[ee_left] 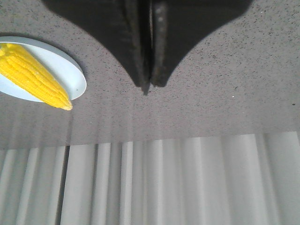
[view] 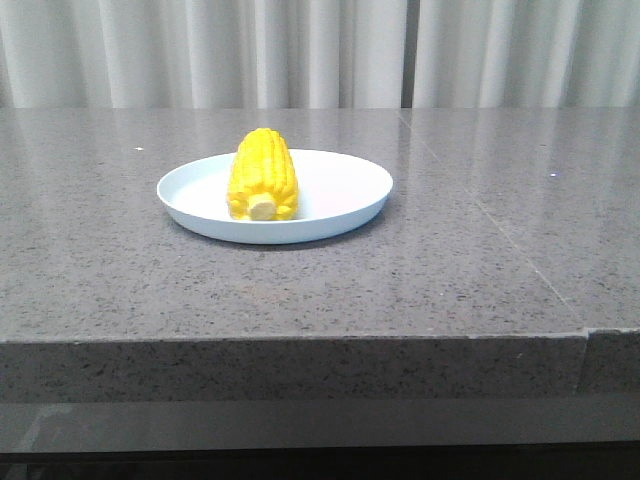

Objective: Place corn on plate with both arms

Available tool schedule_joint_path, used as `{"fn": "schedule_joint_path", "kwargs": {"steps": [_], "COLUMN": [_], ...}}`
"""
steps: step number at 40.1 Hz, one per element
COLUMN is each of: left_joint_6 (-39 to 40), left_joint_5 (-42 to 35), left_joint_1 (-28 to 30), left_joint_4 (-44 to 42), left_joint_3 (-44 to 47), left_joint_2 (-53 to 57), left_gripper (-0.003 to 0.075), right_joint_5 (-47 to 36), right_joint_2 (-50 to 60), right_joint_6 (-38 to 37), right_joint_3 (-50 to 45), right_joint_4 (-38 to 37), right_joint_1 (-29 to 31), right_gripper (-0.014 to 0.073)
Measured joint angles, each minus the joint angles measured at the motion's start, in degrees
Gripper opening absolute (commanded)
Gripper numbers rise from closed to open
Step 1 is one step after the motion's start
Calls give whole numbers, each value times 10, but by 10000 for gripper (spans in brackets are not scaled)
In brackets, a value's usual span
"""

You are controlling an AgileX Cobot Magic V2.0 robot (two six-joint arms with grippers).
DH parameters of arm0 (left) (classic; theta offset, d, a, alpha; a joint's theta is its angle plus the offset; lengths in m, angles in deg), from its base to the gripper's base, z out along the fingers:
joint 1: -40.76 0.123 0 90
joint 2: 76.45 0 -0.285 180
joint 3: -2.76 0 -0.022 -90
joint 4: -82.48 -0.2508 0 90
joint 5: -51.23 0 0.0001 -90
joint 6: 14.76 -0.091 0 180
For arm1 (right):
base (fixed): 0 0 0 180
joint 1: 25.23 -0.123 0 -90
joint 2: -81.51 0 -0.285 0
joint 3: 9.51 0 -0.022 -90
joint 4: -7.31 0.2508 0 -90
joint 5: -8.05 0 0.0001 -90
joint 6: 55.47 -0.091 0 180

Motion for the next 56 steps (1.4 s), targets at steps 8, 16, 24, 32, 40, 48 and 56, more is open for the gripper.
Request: {"fn": "schedule_joint_path", "kwargs": {"steps": [8, 16, 24, 32, 40, 48, 56], "left_joint_6": [0, 0, 0, 0, 0, 0, 0], "left_joint_5": [0, -5, -39, -48, -88, -123, -128], "left_joint_1": [0, 1, 34, 84, 115, 118, 118], "left_joint_4": [0, 0, 0, 0, 1, 2, 3], "left_joint_3": [0, 8, 58, 129, 201, 213, 213], "left_joint_2": [0, 5, 43, 43, 43, 43, 43], "left_gripper": [-20, -20, -20, -20, -20, -20, -20], "right_joint_5": [0, 0, 0, 0, 0, 0, 0], "right_joint_2": [0, 0, 0, 0, 0, 0, 0], "right_joint_6": [0, 0, 0, 0, 0, 0, 0], "right_joint_3": [0, 0, 0, 0, 0, 0, 0], "right_joint_4": [0, 0, 0, 0, 0, 0, 0], "right_joint_1": [0, 0, 0, 0, 0, 0, 0], "right_gripper": [-91, -91, -91, -91, -91, -91, -91]}}
